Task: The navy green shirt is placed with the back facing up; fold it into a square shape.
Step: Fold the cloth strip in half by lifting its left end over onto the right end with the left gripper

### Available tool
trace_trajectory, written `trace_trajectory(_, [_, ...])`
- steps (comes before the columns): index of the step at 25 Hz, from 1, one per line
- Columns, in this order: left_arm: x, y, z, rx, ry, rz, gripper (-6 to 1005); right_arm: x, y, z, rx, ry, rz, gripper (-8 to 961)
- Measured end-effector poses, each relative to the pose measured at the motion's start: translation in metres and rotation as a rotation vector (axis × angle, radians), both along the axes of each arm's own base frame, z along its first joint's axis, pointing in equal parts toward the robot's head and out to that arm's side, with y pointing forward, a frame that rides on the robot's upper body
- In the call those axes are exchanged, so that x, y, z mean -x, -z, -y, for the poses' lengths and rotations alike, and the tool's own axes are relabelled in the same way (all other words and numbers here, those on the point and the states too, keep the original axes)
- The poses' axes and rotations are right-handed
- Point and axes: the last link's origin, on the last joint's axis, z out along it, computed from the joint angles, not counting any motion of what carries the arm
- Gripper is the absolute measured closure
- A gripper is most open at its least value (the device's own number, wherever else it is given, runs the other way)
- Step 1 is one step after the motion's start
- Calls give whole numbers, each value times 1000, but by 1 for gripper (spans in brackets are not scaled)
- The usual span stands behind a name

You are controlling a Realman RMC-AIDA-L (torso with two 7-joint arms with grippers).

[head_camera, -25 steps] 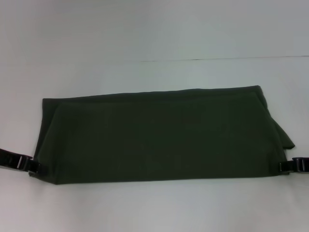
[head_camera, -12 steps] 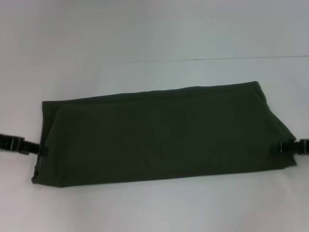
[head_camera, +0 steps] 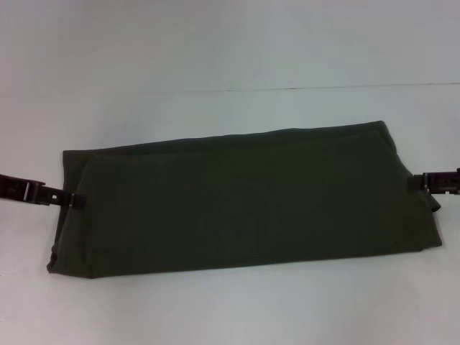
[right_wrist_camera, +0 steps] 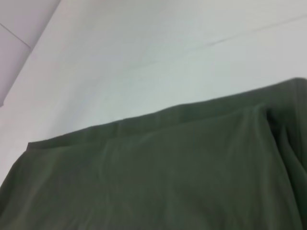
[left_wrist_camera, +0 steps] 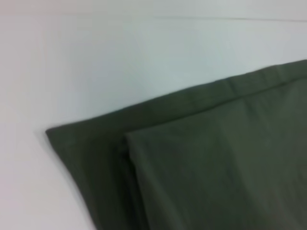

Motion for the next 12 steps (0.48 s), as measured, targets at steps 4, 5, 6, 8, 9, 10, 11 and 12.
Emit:
trace_trajectory(4, [-2,-1,-2,-8,17,11,143,4,-1,-1,-5,-6,-9,213])
trace_trajectory(5, [-3,-1,-2,-10,20,13,134,4,-1,-1,-5,-8,-12,213])
trace_trajectory(6, [-3,-2,-2,-13,25,14,125,5,-1,-1,-6,-10,-13,213])
trace_trajectory(8, [-4,-2,-3,-18,32,18,125,6,-1,-2,-8,-12,-16,213])
trace_trajectory(9, [-4,-2,-4,-21,35,20,125,6,-1,-2,-9,-13,-17,213])
trace_trajectory(10, [-5,-2,-4,-23,39,23,126,7,-1,-3,-12,-14,-19,213])
trace_trajectory(11, [-6,-2,-4,-26,43,27,126,7,-2,-3,-14,-15,-20,213])
trace_trajectory(12, [-6,-2,-5,-27,47,29,126,7,-2,-4,-16,-16,-22,213])
